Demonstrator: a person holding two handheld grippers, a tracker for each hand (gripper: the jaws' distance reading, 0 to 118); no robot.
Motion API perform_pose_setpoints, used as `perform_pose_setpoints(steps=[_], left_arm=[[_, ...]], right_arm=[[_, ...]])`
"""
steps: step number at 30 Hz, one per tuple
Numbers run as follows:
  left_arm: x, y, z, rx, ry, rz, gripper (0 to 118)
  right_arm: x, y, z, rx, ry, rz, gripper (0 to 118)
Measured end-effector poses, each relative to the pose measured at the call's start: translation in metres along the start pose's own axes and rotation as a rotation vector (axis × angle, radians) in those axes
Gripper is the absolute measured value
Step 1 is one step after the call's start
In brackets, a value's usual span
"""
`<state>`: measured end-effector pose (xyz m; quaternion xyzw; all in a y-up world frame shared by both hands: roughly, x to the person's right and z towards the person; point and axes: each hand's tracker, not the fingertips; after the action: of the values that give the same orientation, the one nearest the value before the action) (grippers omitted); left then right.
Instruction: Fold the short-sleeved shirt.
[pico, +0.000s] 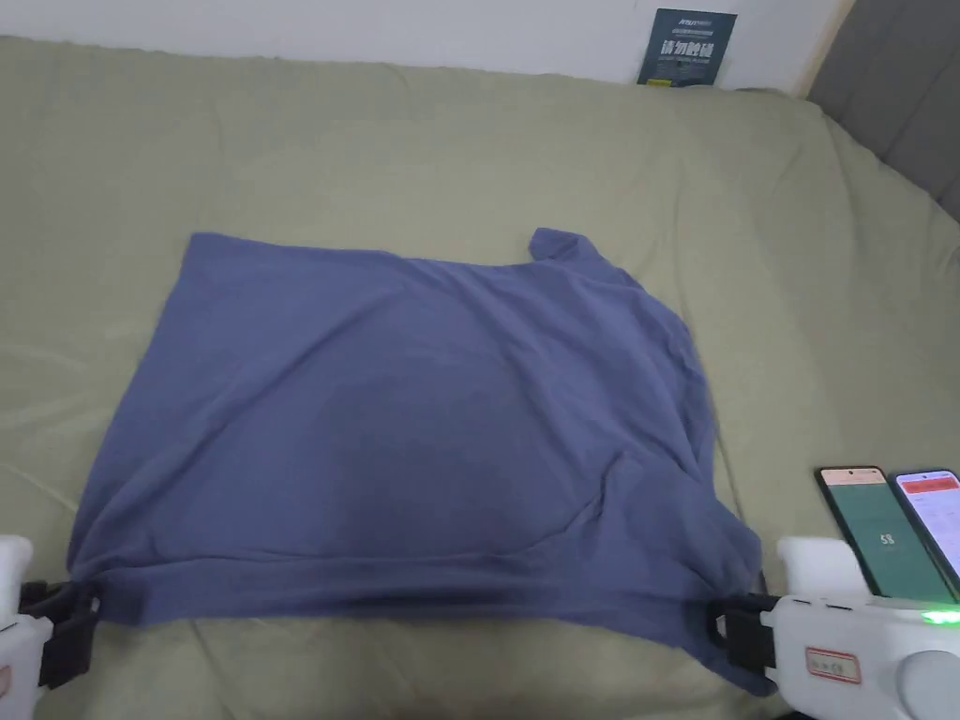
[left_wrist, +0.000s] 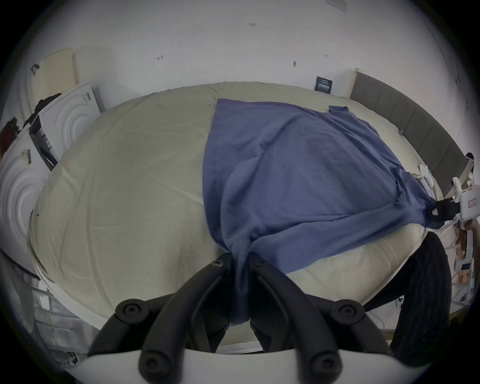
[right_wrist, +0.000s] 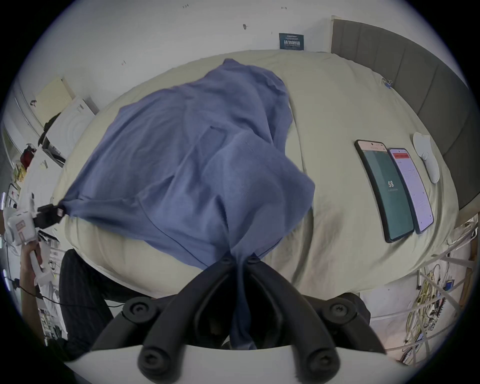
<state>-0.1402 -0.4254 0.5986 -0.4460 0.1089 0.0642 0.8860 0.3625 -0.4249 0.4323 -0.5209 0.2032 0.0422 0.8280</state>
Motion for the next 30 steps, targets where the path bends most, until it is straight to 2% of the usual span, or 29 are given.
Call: perform_pose_setpoints(steps=[3,5,7,8,11,15,19,23,26,27,28,29,30], left_arm=[[-0.009,0.007,0.005,0.038,-0.092,0.066,8],[-0.015,0.020,0.011,0.042,-0.094,0.082,8],[-0.021,0.042,0.010,0.032,-0.156,0.098,8],[-0.023,0.054,0.008,0.043,-0.172,0.109,8],[-0.030,0.095,-0.010,0.011,-0.224,0.145,7],[-0.036,0.154,-0.041,0.026,-0.231,0.201,6],[-0.039,0.200,-0.085,-0.052,-0.173,0.254,6],[-0.046,0.216,-0.132,-0.152,-0.113,0.367,6],[-0.050,0.212,-0.148,-0.154,-0.095,0.417,6],[-0.053,0.209,-0.147,-0.126,-0.108,0.484,17],[-0.054,0.207,-0.141,-0.102,-0.127,0.518,45],[-0.054,0.202,-0.133,-0.070,-0.141,0.553,90],[-0.055,0.198,-0.119,0.005,-0.140,0.493,118]], right_arm=[[0.010,0.017,0.010,0.012,0.016,-0.024,3],[0.024,0.034,0.018,-0.016,0.139,-0.104,3],[0.043,0.052,0.023,-0.014,0.284,-0.203,3],[0.050,0.065,0.024,-0.025,0.322,-0.220,3],[0.056,0.108,0.025,-0.049,0.328,-0.194,3],[0.068,0.163,0.011,-0.047,0.401,-0.250,3],[0.079,0.216,-0.027,-0.105,0.376,-0.312,3],[0.086,0.244,-0.076,-0.156,0.340,-0.407,3],[0.078,0.245,-0.099,-0.205,0.283,-0.382,4],[0.076,0.244,-0.099,-0.199,0.258,-0.355,24],[0.074,0.243,-0.096,-0.166,0.219,-0.331,61],[0.072,0.241,-0.091,-0.107,0.189,-0.309,98],[0.070,0.234,-0.082,-0.068,0.168,-0.304,118]])
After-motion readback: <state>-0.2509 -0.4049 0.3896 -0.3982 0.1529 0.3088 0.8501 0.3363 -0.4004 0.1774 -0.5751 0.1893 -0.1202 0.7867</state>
